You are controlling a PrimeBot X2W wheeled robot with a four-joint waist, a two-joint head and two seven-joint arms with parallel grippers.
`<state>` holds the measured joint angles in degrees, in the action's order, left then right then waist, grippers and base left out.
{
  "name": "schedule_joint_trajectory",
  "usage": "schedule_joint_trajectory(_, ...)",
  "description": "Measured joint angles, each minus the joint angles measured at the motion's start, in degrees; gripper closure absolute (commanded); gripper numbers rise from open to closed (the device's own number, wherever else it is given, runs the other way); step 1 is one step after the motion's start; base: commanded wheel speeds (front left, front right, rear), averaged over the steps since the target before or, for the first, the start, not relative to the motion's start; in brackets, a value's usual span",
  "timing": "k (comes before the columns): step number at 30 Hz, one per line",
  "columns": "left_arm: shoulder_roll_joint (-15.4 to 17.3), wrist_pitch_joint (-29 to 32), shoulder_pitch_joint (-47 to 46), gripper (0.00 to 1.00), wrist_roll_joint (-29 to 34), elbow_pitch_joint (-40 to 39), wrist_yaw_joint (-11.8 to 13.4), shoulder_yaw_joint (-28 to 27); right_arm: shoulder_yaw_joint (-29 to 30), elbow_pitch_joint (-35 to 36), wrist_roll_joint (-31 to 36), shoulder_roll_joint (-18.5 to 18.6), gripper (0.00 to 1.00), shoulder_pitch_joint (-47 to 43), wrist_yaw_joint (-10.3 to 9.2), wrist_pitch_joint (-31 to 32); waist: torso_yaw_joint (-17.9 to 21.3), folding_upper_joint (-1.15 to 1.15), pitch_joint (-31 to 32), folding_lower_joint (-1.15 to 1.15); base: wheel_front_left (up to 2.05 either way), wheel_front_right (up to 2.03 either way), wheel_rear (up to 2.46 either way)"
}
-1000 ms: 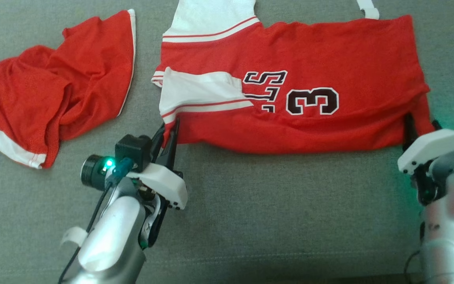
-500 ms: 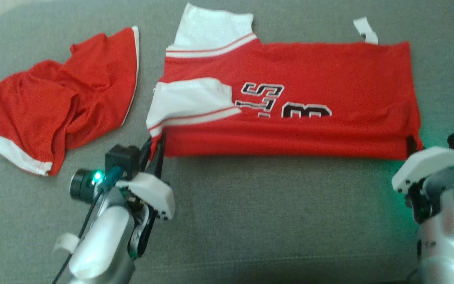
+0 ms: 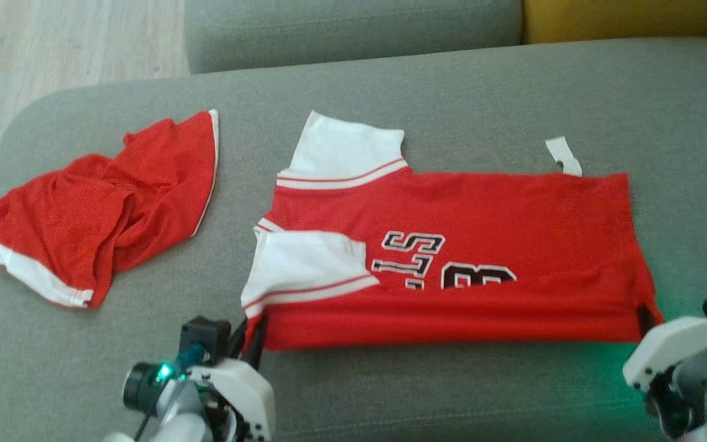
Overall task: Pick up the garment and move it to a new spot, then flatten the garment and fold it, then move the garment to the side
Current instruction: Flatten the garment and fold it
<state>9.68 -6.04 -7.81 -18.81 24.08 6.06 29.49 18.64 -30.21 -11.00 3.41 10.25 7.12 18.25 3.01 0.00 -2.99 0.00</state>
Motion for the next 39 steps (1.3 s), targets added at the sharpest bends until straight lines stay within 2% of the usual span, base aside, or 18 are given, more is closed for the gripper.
schedule_joint_trajectory(2, 0.00, 0.18, 0.83, 1.00, -0.12, -0.01, 0.00, 0.51, -0.09, 1.49, -0.10, 0.00, 1.00, -1.82, 0.00, 0.53, 0.48, 0.00, 0.33, 0.00, 0.00, 0.00, 0.00)
schedule_joint_trajectory(3, -0.08, 0.18, 0.86, 0.93, -0.59, -0.01, 0.01, 0.69, -0.12, 2.20, -0.10, -0.02, 0.58, -2.35, 0.00, 0.52, 0.69, 0.00, 0.38, 0.00, 0.00, 0.00, 0.00)
schedule_joint_trajectory(4, -0.11, 0.15, 0.81, 0.65, -0.68, -0.02, 0.04, 0.86, -0.16, 3.14, -0.08, -0.08, 0.00, -2.72, 0.00, 0.42, 0.89, 0.00, 0.38, 0.00, 0.00, 0.00, 0.00)
schedule_joint_trajectory(5, -0.11, 0.14, 0.80, 0.35, -0.68, 0.00, 0.12, 0.93, -0.18, 3.96, 0.00, -0.12, 0.00, -2.79, 0.00, 0.27, 1.13, 0.00, 0.32, 0.00, 0.00, 0.00, 0.00)
schedule_joint_trajectory(6, -0.11, 0.09, 0.77, 0.00, -0.68, 0.02, 0.49, 0.90, -0.37, 4.85, 0.25, -0.12, 0.00, -2.77, -0.01, -0.51, 1.35, 0.00, 0.18, 0.00, 0.00, 0.00, 0.00)
schedule_joint_trajectory(13, 0.33, -4.14, -1.40, 0.00, -0.51, -0.21, 2.50, -1.26, -3.80, 10.95, 1.26, 0.02, 0.00, -1.85, -0.01, -8.23, 2.87, 0.00, -1.98, 0.00, 0.00, 0.00, 0.00)
schedule_joint_trajectory(16, 0.82, -5.13, -4.66, 0.00, -0.45, -1.32, 2.48, -2.35, -5.23, 12.43, 1.52, 0.42, 0.00, 0.18, -0.01, -11.03, 3.60, 0.00, -3.35, 0.00, 0.00, 0.00, 0.00)
schedule_joint_trajectory(19, 1.77, -4.66, -9.30, 0.00, 0.46, -1.91, 1.08, -2.24, -6.89, 13.50, 1.89, 0.70, 0.00, 2.88, -0.01, -13.00, 4.40, 0.00, -5.18, 0.00, 0.00, 0.00, 0.00)
schedule_joint_trajectory(21, 2.92, -2.85, -13.22, 0.00, 1.00, -1.96, -0.75, -1.91, -7.84, 14.02, 2.04, 0.71, 0.00, 5.08, -0.01, -13.91, 4.96, 0.00, -6.72, 0.00, 0.00, 0.00, 0.00)
schedule_joint_trajectory(22, 2.92, -2.85, -13.22, 0.00, 1.00, -1.96, -0.75, -1.91, -7.84, 14.02, 2.04, 0.71, 0.00, 5.08, -0.01, -13.91, 4.96, 0.00, -6.72, 0.00, 0.00, 0.00, 0.00)
schedule_joint_trajectory(24, 4.36, -0.05, -17.84, 0.00, 1.40, -1.77, -3.02, -1.27, -8.99, 14.33, 2.34, 0.74, 0.00, 7.56, -0.01, -14.30, 5.57, 0.00, -8.37, 0.00, 0.00, 0.00, 0.00)
schedule_joint_trajectory(25, 5.76, 3.83, -22.90, 0.00, 1.51, -0.90, -6.14, -0.43, -10.16, 14.46, 2.80, 0.74, 0.00, 10.14, -0.01, -14.40, 6.25, 0.00, -10.11, 0.01, 0.00, 0.00, 0.00)
schedule_joint_trajectory(26, 5.76, 3.83, -22.90, 0.00, 1.51, -0.90, -6.14, -0.43, -10.16, 14.46, 2.80, 0.74, 0.00, 10.14, -0.01, -14.40, 6.25, 0.00, -10.11, 0.01, 0.00, 0.00, 0.00)
schedule_joint_trajectory(30, 8.49, 10.92, -32.60, 0.00, 1.40, 2.56, -11.07, 0.00, -12.39, 14.48, 3.46, 0.75, 0.00, 15.31, -0.01, -14.57, 7.91, 0.00, -13.80, 0.01, 0.00, 0.00, 0.00)
schedule_joint_trajectory(31, 10.20, 14.91, -37.27, 0.00, 0.19, 5.13, -12.59, 1.00, -13.30, 14.44, 3.50, 0.75, 0.00, 17.92, -0.01, -14.80, 8.92, 0.00, -15.72, 0.01, 0.00, 0.00, 0.00)
schedule_joint_trajectory(35, 12.87, 22.02, -45.03, 0.00, -3.65, 9.43, -13.19, 3.89, -15.70, 14.07, 3.91, 0.73, 0.00, 22.74, -0.01, -15.02, 11.23, 0.00, -19.35, 0.02, 0.00, 0.00, 0.00)
schedule_joint_trajectory(39, 16.34, 26.48, -50.75, 0.00, -8.60, 10.69, -13.51, 11.00, -17.77, 13.08, 3.94, 0.63, 0.00, 26.22, -0.01, -15.48, 14.04, 0.00, -22.15, 0.02, 0.00, 0.00, 0.00)
